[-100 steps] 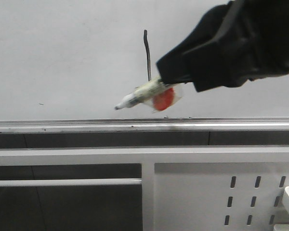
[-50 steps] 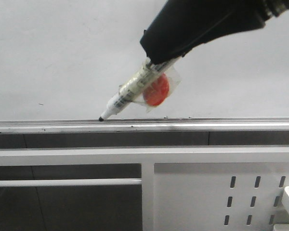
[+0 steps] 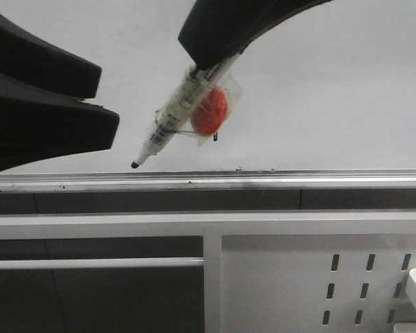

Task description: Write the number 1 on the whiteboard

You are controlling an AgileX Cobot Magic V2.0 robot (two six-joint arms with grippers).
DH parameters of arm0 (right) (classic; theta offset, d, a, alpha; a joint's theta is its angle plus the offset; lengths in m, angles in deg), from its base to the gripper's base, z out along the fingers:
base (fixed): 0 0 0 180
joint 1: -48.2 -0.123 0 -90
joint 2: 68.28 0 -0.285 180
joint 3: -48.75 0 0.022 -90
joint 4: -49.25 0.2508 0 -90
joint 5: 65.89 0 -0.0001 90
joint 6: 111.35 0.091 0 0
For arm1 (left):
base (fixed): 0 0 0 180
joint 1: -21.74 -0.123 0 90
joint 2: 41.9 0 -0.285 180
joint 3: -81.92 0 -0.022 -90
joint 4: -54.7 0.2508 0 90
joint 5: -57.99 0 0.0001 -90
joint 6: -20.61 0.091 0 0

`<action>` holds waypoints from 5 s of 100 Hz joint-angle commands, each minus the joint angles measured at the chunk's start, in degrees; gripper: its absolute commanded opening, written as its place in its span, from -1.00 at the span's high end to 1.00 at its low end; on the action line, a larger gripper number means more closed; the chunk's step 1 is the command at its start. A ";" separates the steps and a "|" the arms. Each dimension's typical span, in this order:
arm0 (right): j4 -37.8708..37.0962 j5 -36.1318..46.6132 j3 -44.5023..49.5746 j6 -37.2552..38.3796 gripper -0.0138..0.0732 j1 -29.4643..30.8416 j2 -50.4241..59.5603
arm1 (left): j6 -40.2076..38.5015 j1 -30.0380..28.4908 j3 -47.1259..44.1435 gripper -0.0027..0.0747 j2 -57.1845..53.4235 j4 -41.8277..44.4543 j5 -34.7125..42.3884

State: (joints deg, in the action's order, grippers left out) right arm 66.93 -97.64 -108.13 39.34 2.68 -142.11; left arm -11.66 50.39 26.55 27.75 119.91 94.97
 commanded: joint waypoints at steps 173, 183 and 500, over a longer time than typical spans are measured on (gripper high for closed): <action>0.32 1.43 -6.68 -0.61 0.35 -3.56 -2.28 | 1.98 0.57 2.49 0.98 5.92 -9.39 9.17; 0.32 3.14 -6.68 -0.61 -0.30 -3.56 -2.28 | 1.98 0.57 2.49 0.98 5.92 -10.76 9.17; -9.37 22.66 17.67 4.55 0.82 9.74 35.35 | 21.24 0.57 -10.18 -0.02 23.10 -62.04 41.04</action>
State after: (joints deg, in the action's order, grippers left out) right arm 58.00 -79.79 -88.84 43.93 12.16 -106.69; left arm 10.23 50.86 16.87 53.62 58.20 123.20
